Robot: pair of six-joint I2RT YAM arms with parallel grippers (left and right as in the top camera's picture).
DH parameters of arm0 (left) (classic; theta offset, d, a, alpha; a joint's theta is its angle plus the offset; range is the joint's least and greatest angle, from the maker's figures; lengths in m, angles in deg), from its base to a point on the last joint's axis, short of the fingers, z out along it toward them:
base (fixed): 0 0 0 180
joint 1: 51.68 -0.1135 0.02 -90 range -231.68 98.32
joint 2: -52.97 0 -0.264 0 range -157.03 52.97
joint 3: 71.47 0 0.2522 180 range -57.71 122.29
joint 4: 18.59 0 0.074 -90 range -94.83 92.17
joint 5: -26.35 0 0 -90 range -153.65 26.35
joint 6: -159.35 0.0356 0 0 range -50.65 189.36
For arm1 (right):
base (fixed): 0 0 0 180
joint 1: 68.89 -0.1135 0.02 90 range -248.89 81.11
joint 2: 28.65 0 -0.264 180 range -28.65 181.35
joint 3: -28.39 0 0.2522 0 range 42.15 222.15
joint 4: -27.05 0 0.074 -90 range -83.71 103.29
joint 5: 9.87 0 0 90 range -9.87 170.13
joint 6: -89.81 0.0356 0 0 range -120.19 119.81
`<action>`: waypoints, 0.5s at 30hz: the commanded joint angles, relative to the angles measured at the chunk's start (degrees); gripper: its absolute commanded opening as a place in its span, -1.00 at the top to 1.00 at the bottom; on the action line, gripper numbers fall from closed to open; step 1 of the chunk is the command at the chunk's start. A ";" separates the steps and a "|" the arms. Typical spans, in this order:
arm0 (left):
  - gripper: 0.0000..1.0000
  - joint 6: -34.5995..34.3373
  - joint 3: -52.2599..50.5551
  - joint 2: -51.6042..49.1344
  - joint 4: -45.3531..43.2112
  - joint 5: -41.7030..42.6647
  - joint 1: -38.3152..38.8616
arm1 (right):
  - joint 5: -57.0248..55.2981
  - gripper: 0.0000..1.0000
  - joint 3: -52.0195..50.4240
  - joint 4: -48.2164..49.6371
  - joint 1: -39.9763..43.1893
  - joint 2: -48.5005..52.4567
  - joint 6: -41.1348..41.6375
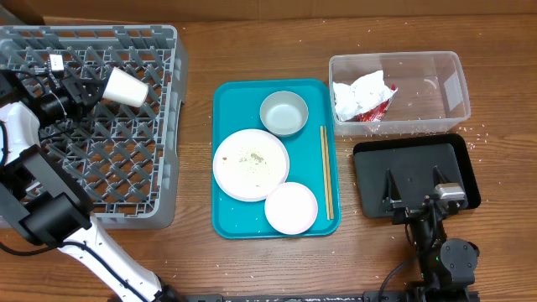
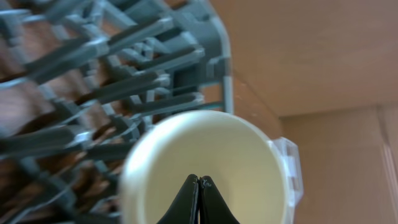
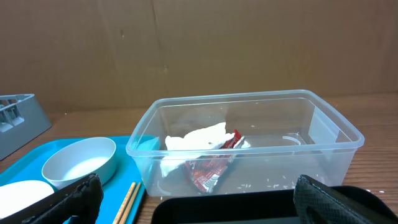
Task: Sort waste into correct bins and load items into the dishwasher
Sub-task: 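Lift the paper cup off the saucer and carry it over the dish rack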
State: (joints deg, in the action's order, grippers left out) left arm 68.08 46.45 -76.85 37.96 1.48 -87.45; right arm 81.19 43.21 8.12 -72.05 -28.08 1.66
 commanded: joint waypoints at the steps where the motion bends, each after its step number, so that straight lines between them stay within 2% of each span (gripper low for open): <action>1: 0.92 -5.60 -0.52 -0.20 0.02 -12.17 -0.57 | -0.37 -1.00 -0.59 0.33 -0.42 -0.42 -0.17; 5: 0.92 -8.37 0.28 -0.02 0.33 -19.43 -1.38 | -0.37 -1.00 -0.59 0.33 -0.42 -0.42 -0.17; 12: 0.92 -8.66 5.55 1.09 3.82 -22.05 -2.05 | -0.37 -1.00 -0.59 0.33 -0.42 -0.42 -0.17; 15: 0.92 -10.40 9.25 2.12 7.30 -30.29 -2.03 | -0.37 -1.00 -0.59 0.33 -0.42 -0.42 -0.17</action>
State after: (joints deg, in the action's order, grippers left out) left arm 59.99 51.23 -76.85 43.68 -19.75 -88.96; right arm 81.19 43.21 8.08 -72.05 -28.08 1.66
